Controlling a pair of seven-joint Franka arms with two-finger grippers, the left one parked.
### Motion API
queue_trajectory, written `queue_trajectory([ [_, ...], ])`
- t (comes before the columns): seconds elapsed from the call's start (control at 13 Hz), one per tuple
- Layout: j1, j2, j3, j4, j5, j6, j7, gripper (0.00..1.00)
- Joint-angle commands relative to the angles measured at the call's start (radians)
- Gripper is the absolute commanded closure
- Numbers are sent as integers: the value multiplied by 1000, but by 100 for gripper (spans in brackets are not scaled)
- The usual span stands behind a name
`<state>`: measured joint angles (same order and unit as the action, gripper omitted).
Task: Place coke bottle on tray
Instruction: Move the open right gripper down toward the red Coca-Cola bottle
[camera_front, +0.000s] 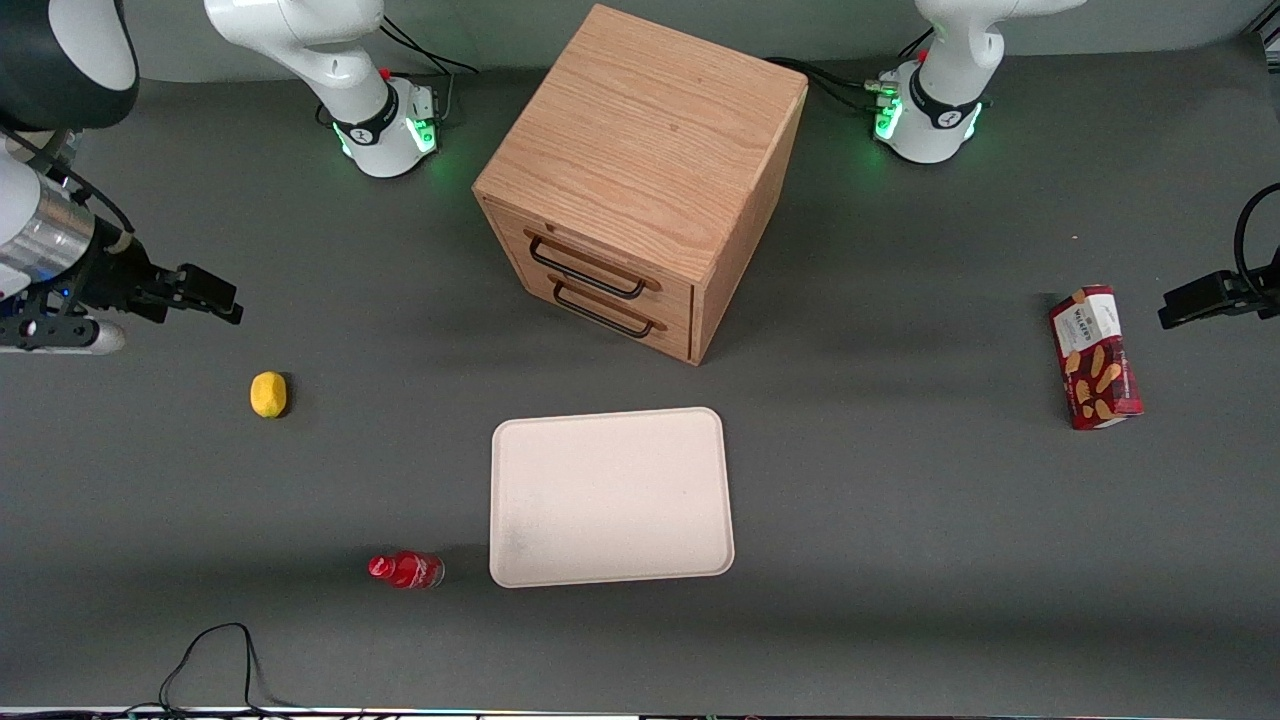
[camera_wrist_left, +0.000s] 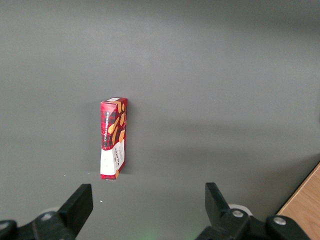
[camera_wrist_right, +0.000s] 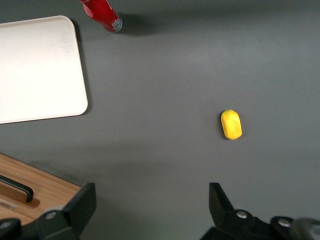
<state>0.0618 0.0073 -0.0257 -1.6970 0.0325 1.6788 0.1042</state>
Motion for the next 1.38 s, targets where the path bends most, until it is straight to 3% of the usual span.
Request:
queue_trajectory([
  [0.0, 9, 11, 0, 43, -14, -28, 23, 0],
  [0.31, 26, 84, 16, 161, -19, -28, 9, 0],
  [0.54, 29, 332, 67, 411, -17, -47, 18, 0],
  [0.85, 67, 682, 73, 747, -35, -18, 37, 0],
  [1.0, 85, 761, 73, 754, -95, 114, 55, 0],
  [1.31, 85, 893, 73, 760, -100, 268, 54, 1],
])
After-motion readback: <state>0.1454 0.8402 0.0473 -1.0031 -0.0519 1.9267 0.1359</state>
